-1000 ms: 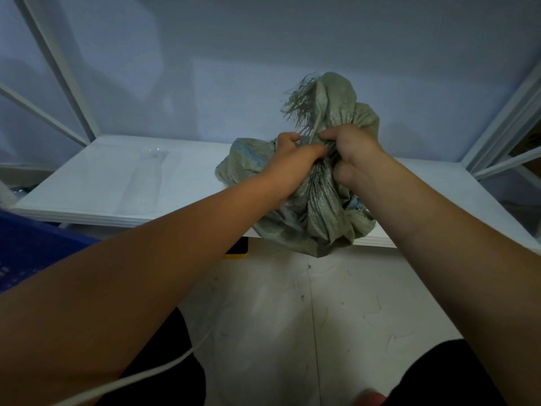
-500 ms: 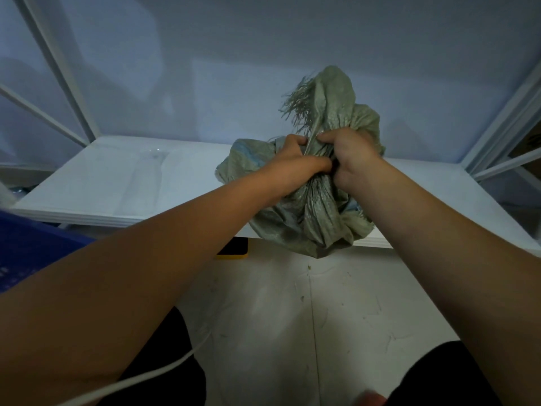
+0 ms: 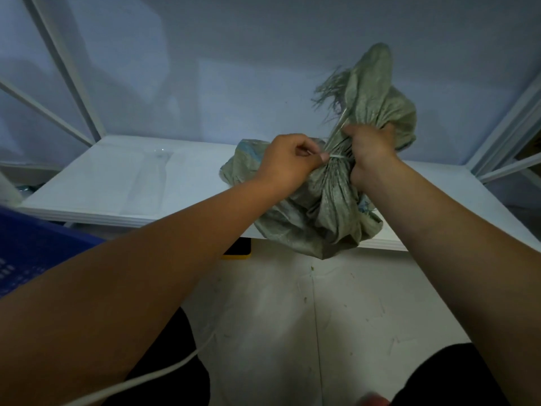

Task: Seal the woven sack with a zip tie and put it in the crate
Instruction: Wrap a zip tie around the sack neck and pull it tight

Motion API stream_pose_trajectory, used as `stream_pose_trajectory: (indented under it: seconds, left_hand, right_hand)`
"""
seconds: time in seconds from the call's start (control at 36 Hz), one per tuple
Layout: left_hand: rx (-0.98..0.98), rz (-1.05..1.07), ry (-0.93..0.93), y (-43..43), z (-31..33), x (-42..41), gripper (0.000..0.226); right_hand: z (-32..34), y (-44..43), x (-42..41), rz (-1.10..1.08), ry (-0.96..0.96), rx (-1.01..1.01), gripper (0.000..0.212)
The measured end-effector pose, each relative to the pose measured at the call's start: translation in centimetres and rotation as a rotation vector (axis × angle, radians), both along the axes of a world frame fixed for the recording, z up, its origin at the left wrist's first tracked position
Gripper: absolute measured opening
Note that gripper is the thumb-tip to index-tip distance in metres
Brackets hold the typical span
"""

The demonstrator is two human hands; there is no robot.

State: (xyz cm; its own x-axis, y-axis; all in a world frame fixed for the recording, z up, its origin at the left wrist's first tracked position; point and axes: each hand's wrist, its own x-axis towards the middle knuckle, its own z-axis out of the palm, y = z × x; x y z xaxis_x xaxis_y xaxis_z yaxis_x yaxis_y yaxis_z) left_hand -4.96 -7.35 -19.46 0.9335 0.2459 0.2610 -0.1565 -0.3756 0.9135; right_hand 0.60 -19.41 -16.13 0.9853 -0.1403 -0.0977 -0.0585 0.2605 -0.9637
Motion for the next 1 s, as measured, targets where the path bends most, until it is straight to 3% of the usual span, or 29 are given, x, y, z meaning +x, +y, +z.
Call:
stream_pose_trajectory:
  seconds: [0.17, 0.33, 0.39, 0.47, 0.56, 0.61, 0.67, 0.72, 1.0]
  left_hand:
    - [-0.027, -0.006, 0.013, -0.1, 0.0, 0.0, 0.004]
    - [-0.070, 0.070, -0.016, 0.3, 0.7, -0.2, 0.012]
    - [-0.076, 0.100, -0.044, 0.5, 0.6, -0.1, 0.014]
    - [-0.078, 0.141, -0.073, 0.7, 0.6, 0.2, 0.011]
    - [-0.042, 0.130, -0.075, 0.8, 0.6, 0.3, 0.013]
    - [0.007, 0.096, -0.068, 0.8, 0.7, 0.2, 0.015]
    - [0.060, 0.080, -0.072, 0.8, 0.8, 0.1, 0.016]
    - [0.128, 0.084, -0.105, 0.9, 1.0, -0.1, 0.019]
    - [0.520, 0.075, -0.262, 1.4, 1.8, -0.7, 0.025]
  right_hand:
    - [0.2, -0.1, -0.1, 0.015, 0.044, -0.016, 0.055]
    - [0.3, -0.4, 0.2, 0.090, 0.062, -0.030, 0.065]
    - [0.2, -0.2, 0.2, 0.163, 0.092, -0.059, 0.088]
    - [-0.9, -0.1, 1.5, 0.345, 0.178, -0.166, 0.151]
    - [-3.8, 0.0, 5.3, 0.434, 0.178, -0.179, 0.175]
    - [-2.3, 0.5, 2.7, 0.371, 0.142, -0.240, 0.170]
    - [-0.4, 0.9, -0.6, 0.295, 0.106, -0.260, 0.143]
    - [-0.1, 0.7, -1.2, 0.277, 0.079, -0.273, 0.130]
    - [-0.4, 0.7, -0.9, 0.296, -0.098, -0.422, 0.135]
